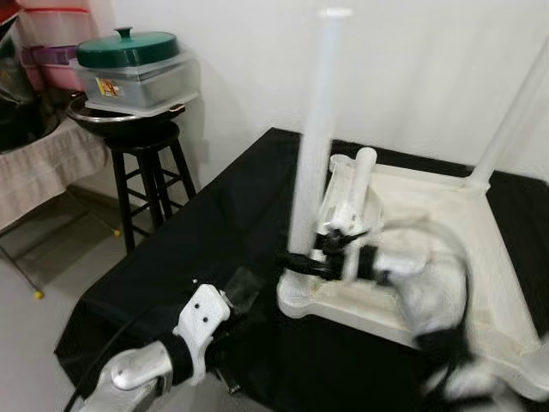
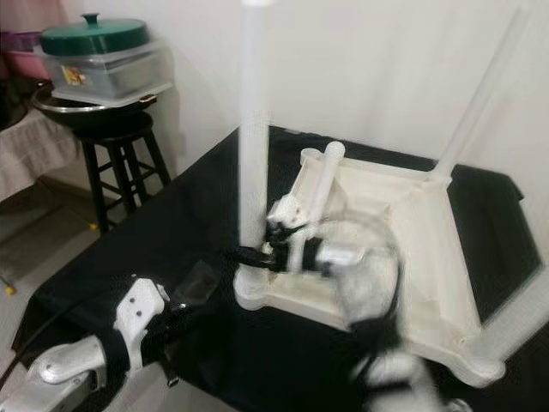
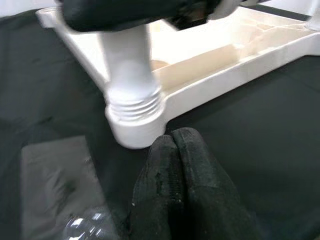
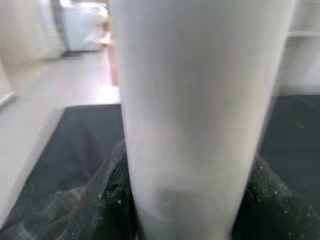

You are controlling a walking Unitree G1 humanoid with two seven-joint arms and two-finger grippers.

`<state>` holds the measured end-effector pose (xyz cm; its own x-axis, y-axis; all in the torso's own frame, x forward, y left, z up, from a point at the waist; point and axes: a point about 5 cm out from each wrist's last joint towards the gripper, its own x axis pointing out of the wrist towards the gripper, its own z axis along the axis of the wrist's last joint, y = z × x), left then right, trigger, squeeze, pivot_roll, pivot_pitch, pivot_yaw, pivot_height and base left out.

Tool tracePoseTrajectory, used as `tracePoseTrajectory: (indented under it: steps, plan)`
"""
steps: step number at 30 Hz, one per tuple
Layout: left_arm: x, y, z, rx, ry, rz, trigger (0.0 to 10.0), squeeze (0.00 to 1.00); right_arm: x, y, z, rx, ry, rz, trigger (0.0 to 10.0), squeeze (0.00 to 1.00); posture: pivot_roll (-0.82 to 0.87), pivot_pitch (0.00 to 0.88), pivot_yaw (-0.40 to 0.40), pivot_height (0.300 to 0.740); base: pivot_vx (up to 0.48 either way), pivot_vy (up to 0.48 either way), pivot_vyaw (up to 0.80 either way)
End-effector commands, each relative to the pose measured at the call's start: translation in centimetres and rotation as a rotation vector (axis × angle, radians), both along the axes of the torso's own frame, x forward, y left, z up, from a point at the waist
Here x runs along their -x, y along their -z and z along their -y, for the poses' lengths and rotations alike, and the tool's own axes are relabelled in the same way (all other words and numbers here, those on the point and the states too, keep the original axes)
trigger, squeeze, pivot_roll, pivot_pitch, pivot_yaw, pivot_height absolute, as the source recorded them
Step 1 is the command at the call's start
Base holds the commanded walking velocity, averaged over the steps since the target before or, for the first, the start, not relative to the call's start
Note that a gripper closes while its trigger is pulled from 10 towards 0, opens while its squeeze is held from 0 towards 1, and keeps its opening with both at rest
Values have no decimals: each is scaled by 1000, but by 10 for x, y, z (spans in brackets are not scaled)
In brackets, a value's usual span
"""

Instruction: Building children table

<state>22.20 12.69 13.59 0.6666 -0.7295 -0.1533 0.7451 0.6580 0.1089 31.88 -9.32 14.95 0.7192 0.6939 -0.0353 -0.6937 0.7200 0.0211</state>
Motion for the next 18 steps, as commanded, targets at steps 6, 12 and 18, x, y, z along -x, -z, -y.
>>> tracePoseTrajectory:
  steps: [6,12,18]
  plan:
    - [-1,-4,-4,10,8,-2,10000,0,25,27,-6,130,216,-80,0,0,96,0,-40,740,0,0,0]
    - [1,-4,-4,0,-8,8,10000,0,35,25,-16,129,275,-125,10000,0,100,0,-39,740,0,0,0]
    - [0,-4,-4,1,-6,7,10000,0,36,14,-20,67,198,-133,10000,1000,99,0,-38,740,0,0,0]
